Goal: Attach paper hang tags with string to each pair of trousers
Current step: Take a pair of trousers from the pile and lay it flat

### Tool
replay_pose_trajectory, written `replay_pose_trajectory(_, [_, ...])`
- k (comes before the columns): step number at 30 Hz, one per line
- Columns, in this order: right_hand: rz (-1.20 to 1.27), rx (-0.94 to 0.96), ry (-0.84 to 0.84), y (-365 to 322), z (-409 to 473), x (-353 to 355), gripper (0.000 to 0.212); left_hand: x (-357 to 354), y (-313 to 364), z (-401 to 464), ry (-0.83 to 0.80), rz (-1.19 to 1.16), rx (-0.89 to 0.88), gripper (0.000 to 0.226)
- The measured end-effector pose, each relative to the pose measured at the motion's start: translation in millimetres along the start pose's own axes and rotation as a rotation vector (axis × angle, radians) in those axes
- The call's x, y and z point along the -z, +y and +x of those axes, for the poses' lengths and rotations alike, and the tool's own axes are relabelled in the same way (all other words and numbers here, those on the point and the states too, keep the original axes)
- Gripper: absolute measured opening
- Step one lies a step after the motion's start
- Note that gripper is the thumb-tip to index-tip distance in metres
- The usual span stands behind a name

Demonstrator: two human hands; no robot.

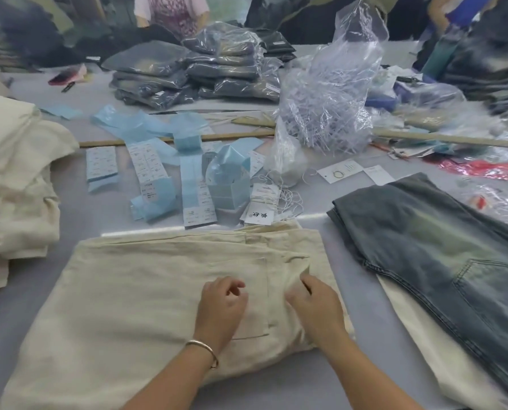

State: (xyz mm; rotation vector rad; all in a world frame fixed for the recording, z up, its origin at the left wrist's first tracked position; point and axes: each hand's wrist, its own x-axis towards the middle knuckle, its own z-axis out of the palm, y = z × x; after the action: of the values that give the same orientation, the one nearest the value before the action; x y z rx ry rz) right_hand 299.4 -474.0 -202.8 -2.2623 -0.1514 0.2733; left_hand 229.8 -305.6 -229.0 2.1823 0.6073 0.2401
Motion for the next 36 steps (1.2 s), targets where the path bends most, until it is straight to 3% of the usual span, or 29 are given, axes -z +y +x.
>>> replay_pose_trajectory(1, [-0.065, 0.058, 0.009, -7, -4, -3, 0.034, -11, 14, -4, -0.044, -0.065, -0.028, 0.006])
replay_pose_trajectory(3, [-0.203, 0.163, -0.01, -19, -12, -7, 0.026, -26, 34, -8, -0.108, -0.163, -0.025, 0.032])
replay_pose_trajectory(5, [-0.304, 0.238, -0.091, -26, -18, -7, 0.011, -32, 43, -4, -0.108, -0.232, 0.093, 0.052])
replay_pose_trajectory(7, [-0.417, 0.35, -0.233, -27, -23, -6, 0.023, -29, 44, 4, -0.101, -0.194, 0.182, 0.058])
replay_pose_trajectory(10, [-0.236, 0.376, -0.353, -15, -28, 8, 0.017, -21, 42, 12, -0.092, -0.2, 0.233, 0.054])
replay_pose_trajectory(12, [-0.068, 0.222, -0.318, -2, -19, 21, 0.037, -18, 40, 14, -0.041, -0.425, 0.34, 0.049])
replay_pose_trajectory(14, [-0.105, 0.128, -0.261, 8, -5, 32, 0.051, -17, 43, 14, -0.042, -0.6, 0.426, 0.036])
replay_pose_trajectory(16, [-0.15, 0.111, -0.234, 12, 2, 35, 0.045, -19, 45, 12, -0.084, -0.667, 0.458, 0.03])
replay_pose_trajectory(19, [-0.073, 0.082, -0.216, 12, 6, 31, 0.013, -20, 47, 11, -0.129, -0.726, 0.489, 0.027])
replay_pose_trajectory(23, [-0.117, 0.075, -0.218, 4, 13, 21, 0.031, -18, 46, 9, -0.194, -0.768, 0.511, 0.033])
replay_pose_trajectory(27, [-0.274, 0.17, -0.105, 2, 16, 4, 0.023, -18, 40, 10, -0.209, -0.759, 0.524, 0.03])
replay_pose_trajectory(30, [-0.269, 0.274, 0.001, 7, 17, -3, 0.018, -20, 32, 11, -0.106, -0.439, 0.328, 0.015])
replay_pose_trajectory(34, [-0.286, 0.268, -0.056, 16, 22, -4, 0.005, -16, 35, 3, 0.186, 0.029, -0.225, 0.038])
replay_pose_trajectory(36, [-0.314, 0.278, -0.054, 20, 23, -5, 0.014, -17, 37, 1, 0.217, 0.257, -0.505, 0.028])
